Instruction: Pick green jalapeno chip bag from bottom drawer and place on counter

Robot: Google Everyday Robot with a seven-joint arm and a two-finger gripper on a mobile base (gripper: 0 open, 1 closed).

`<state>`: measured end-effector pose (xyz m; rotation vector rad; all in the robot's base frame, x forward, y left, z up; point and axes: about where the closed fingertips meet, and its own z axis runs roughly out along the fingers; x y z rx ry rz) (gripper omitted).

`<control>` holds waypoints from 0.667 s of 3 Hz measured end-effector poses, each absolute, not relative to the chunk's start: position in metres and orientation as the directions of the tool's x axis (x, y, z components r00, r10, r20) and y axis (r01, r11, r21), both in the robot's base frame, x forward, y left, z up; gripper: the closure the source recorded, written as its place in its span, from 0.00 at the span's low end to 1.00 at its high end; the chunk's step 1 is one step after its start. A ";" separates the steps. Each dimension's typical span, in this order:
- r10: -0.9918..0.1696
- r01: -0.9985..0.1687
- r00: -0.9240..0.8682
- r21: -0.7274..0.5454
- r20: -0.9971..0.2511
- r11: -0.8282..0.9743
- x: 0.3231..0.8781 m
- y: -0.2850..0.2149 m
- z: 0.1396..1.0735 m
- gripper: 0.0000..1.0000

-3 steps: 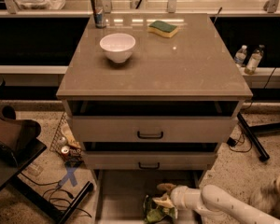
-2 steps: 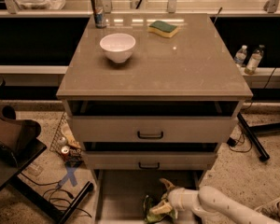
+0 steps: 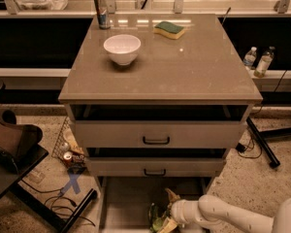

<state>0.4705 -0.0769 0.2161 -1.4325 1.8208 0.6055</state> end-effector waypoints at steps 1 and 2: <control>-0.665 -0.964 -0.090 -0.103 -0.741 0.245 0.463 -0.070 0.201 0.00; -0.690 -0.963 -0.088 -0.115 -0.718 0.242 0.465 -0.061 0.184 0.00</control>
Offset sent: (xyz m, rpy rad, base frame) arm 0.0000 0.0257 -0.0564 -0.1385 -0.0219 0.0080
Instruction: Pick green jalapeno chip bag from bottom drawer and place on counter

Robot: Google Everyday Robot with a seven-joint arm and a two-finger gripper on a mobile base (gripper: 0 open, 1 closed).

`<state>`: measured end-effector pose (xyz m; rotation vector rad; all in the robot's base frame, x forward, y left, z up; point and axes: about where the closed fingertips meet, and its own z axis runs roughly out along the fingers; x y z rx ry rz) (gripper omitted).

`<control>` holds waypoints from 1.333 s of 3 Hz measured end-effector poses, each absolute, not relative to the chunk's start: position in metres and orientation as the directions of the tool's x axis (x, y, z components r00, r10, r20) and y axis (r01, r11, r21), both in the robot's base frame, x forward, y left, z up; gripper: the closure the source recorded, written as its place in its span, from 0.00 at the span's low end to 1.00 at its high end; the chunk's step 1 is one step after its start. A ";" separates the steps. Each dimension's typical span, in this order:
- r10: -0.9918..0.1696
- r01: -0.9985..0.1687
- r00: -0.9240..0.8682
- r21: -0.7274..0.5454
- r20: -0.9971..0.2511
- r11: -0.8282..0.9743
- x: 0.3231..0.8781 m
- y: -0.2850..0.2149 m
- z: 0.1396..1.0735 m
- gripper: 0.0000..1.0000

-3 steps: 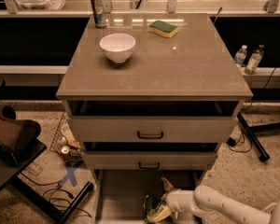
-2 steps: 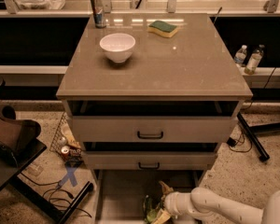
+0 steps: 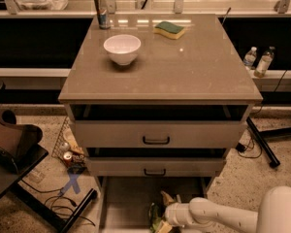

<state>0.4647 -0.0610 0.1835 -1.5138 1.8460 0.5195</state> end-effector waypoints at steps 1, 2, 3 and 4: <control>-0.700 -0.963 -0.095 -0.113 -0.708 0.245 0.470 -0.048 0.165 0.00; -0.721 -0.963 -0.098 -0.117 -0.686 0.242 0.473 -0.039 0.151 0.00; -0.749 -0.962 -0.101 -0.129 -0.655 0.242 0.474 -0.038 0.140 0.17; -0.750 -0.962 -0.100 -0.129 -0.654 0.241 0.474 -0.037 0.139 0.41</control>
Offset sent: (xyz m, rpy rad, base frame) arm 0.0152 0.0296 -0.0505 -0.0945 0.0069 -0.0121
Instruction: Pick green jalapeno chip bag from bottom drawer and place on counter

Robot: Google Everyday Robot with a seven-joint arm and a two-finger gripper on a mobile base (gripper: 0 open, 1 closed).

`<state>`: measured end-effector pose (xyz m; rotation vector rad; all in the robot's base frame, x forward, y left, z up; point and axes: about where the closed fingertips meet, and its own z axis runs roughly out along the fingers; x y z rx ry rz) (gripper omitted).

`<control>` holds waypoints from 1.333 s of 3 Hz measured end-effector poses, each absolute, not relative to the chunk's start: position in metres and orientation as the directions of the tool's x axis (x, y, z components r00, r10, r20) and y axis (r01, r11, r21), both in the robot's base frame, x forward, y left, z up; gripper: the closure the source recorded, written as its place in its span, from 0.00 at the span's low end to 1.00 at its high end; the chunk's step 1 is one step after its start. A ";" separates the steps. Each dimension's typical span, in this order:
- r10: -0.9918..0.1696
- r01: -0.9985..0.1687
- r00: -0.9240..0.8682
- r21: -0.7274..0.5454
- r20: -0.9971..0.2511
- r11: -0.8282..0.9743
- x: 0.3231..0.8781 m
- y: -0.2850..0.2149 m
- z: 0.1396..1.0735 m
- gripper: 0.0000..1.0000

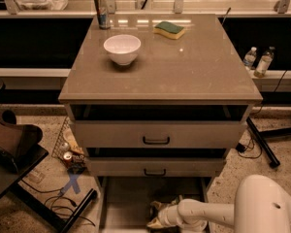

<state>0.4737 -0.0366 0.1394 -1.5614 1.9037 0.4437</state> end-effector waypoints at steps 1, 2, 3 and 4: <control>-0.749 -0.962 -0.100 -0.128 -0.655 0.240 0.473 -0.035 0.139 0.64; -0.749 -0.963 -0.099 -0.126 -0.656 0.238 0.472 -0.034 0.138 0.88; -0.748 -0.963 -0.099 -0.125 -0.656 0.237 0.471 -0.032 0.138 1.00; -0.748 -0.963 -0.099 -0.124 -0.656 0.237 0.471 -0.032 0.138 1.00</control>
Offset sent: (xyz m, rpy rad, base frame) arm -0.0007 0.0015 -0.0005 0.0012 0.0013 0.0017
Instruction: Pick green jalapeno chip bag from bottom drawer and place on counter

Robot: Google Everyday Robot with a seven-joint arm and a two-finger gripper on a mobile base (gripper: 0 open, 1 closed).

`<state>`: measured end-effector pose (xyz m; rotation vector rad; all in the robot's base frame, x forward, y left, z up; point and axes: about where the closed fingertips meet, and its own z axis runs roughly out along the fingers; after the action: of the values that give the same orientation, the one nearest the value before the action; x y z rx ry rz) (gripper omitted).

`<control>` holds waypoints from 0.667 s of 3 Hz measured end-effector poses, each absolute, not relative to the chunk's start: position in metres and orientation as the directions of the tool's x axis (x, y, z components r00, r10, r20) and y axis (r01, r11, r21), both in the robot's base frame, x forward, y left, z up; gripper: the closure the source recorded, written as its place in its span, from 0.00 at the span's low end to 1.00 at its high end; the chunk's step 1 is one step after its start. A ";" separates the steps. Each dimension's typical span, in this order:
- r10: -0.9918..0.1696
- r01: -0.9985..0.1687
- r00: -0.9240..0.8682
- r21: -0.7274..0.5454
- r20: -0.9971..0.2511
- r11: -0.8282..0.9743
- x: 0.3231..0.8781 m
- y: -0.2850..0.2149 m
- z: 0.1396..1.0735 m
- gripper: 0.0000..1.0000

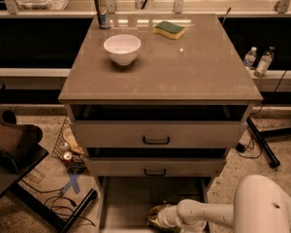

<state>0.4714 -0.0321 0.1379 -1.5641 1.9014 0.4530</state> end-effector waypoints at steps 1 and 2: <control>-0.747 -0.964 -0.099 -0.123 -0.657 0.236 0.471 -0.031 0.137 0.88; -0.747 -0.964 -0.099 -0.121 -0.658 0.235 0.470 -0.030 0.137 0.66</control>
Offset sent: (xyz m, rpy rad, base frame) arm -0.0005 0.0009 -0.0003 0.0008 0.0009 0.0009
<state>0.4699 -0.0296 0.1370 -1.5654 1.9002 0.4584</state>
